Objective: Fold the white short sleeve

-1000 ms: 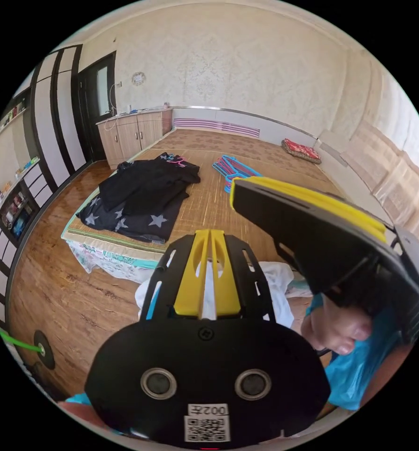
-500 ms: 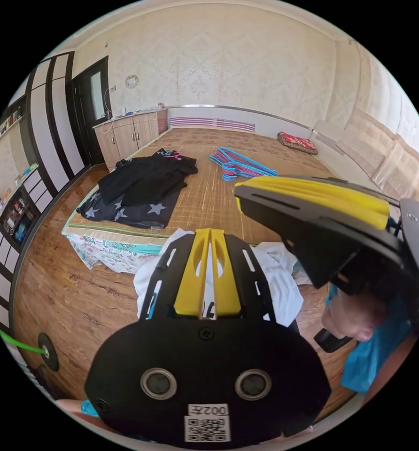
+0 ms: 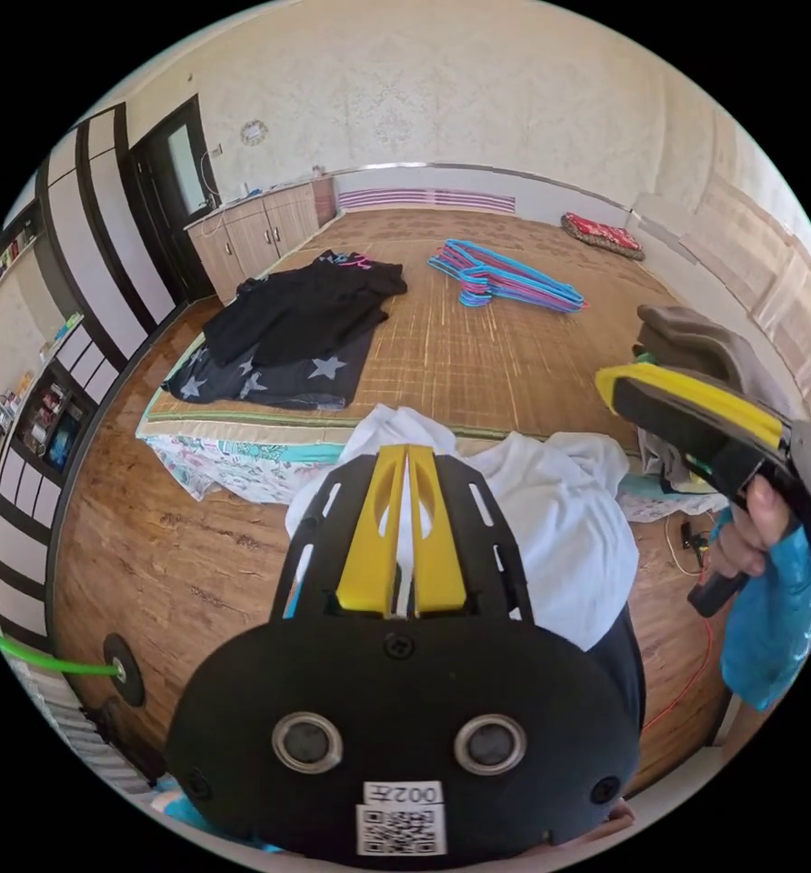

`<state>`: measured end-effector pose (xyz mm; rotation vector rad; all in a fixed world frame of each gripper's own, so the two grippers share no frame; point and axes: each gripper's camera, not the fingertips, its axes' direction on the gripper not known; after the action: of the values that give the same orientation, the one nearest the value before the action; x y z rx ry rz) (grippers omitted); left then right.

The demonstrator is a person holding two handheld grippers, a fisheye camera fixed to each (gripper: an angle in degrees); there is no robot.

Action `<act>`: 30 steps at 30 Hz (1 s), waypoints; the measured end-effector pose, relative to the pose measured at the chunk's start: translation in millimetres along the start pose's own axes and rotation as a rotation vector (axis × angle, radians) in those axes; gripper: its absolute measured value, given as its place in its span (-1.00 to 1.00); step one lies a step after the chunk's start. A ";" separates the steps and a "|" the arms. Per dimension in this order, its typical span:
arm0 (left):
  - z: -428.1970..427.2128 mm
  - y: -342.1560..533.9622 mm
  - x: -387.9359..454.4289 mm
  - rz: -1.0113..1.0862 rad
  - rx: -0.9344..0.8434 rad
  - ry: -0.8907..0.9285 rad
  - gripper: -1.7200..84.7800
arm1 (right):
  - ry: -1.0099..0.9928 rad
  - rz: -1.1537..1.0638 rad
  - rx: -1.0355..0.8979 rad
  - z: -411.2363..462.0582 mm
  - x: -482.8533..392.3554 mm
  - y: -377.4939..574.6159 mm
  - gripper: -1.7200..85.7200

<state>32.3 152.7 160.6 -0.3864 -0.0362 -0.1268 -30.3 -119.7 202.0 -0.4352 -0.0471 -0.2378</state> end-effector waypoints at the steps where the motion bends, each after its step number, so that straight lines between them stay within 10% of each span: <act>1: 4.1 -5.5 -7.9 -0.016 -0.033 -0.021 -0.98 | 0.037 -0.011 -0.020 10.3 6.2 3.2 -0.97; 15: 48.8 -30.0 -84.4 -0.049 -0.079 -0.020 -0.98 | -0.093 -0.081 -0.273 135.0 54.4 33.1 -0.59; 30: 84.0 -29.6 -148.0 0.240 -0.077 0.342 -0.97 | -0.143 -0.058 -0.235 154.3 53.3 45.7 -0.80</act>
<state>-119.2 174.5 240.6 -0.4387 0.3520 0.0441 33.1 -25.9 328.1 -0.6853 -0.1730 -0.2706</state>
